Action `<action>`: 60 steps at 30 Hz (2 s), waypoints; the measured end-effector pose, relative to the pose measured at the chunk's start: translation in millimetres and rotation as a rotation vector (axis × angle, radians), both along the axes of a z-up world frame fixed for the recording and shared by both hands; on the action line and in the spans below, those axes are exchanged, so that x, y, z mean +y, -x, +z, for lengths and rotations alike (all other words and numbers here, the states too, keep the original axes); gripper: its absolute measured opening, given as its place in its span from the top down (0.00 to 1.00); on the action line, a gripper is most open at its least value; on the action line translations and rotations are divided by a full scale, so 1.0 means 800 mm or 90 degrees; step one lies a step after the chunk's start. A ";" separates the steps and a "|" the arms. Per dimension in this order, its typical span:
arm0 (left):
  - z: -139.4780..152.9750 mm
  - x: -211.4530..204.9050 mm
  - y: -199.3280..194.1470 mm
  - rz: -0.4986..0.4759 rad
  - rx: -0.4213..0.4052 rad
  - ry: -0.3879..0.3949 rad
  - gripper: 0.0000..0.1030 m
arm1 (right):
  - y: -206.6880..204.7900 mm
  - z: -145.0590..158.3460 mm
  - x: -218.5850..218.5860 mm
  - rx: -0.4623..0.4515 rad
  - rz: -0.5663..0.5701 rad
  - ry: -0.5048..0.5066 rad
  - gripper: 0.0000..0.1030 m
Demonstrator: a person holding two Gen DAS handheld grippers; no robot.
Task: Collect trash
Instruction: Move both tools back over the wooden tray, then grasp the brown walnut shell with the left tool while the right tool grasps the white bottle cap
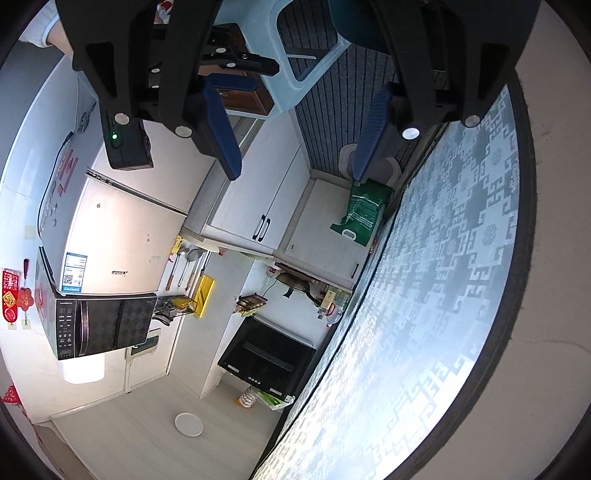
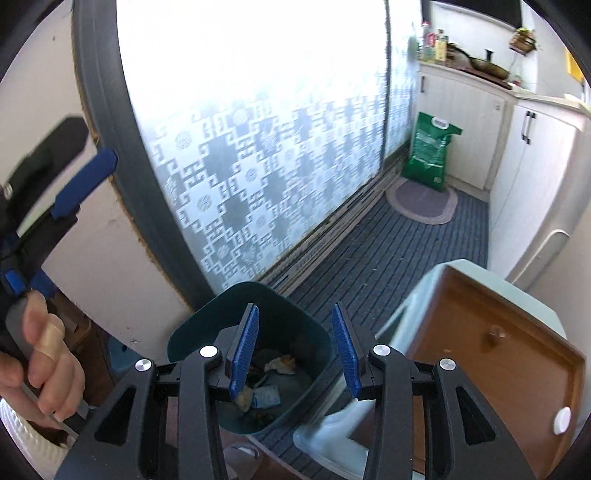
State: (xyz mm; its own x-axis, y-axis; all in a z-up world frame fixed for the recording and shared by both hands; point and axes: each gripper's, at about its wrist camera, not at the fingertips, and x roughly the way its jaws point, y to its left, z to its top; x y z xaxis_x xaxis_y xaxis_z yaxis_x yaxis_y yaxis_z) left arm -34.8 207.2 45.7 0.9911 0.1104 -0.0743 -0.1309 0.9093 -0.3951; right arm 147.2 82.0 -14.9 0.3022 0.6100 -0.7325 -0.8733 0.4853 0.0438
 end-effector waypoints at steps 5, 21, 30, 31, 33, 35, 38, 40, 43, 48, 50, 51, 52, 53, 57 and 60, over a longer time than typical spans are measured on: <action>-0.001 -0.022 -0.020 -0.016 0.009 -0.006 0.37 | -0.013 0.011 -0.039 -0.014 -0.037 -0.016 0.60; -0.017 -0.109 -0.123 -0.054 0.125 -0.071 0.36 | -0.084 0.022 -0.186 -0.032 -0.186 -0.039 0.60; -0.044 -0.157 -0.195 -0.095 0.213 -0.095 0.36 | -0.113 0.008 -0.256 -0.015 -0.250 -0.043 0.60; -0.046 -0.161 -0.201 -0.098 0.222 -0.095 0.36 | -0.113 0.007 -0.260 -0.013 -0.253 -0.044 0.60; -0.053 -0.167 -0.218 -0.110 0.247 -0.085 0.36 | -0.116 0.005 -0.270 -0.007 -0.257 -0.046 0.60; -0.058 -0.174 -0.233 -0.110 0.273 -0.086 0.36 | -0.118 0.003 -0.280 0.001 -0.258 -0.050 0.60; -0.065 -0.182 -0.252 -0.106 0.313 -0.090 0.37 | -0.119 -0.003 -0.289 0.015 -0.249 -0.046 0.60; -0.068 -0.186 -0.261 -0.107 0.335 -0.092 0.38 | -0.119 -0.005 -0.291 0.019 -0.245 -0.044 0.60; -0.076 -0.196 -0.278 -0.120 0.377 -0.103 0.38 | -0.120 -0.005 -0.295 0.024 -0.246 -0.046 0.60; -0.087 -0.214 -0.303 -0.134 0.437 -0.128 0.45 | -0.128 -0.010 -0.303 0.039 -0.258 -0.031 0.60; -0.088 -0.215 -0.312 -0.144 0.454 -0.122 0.46 | -0.131 -0.014 -0.303 0.050 -0.262 -0.023 0.60; -0.088 -0.214 -0.316 -0.140 0.461 -0.122 0.50 | -0.131 -0.016 -0.304 0.056 -0.261 -0.020 0.60; -0.089 -0.212 -0.319 -0.136 0.471 -0.121 0.53 | -0.131 -0.018 -0.306 0.062 -0.261 -0.019 0.60; -0.090 -0.210 -0.321 -0.134 0.476 -0.117 0.53 | -0.130 -0.019 -0.306 0.067 -0.262 -0.016 0.60; -0.096 -0.203 -0.331 -0.127 0.504 -0.101 0.60 | -0.130 -0.022 -0.312 0.075 -0.273 -0.004 0.60; -0.101 -0.204 -0.335 -0.133 0.518 -0.107 0.64 | -0.129 -0.021 -0.317 0.079 -0.280 0.000 0.60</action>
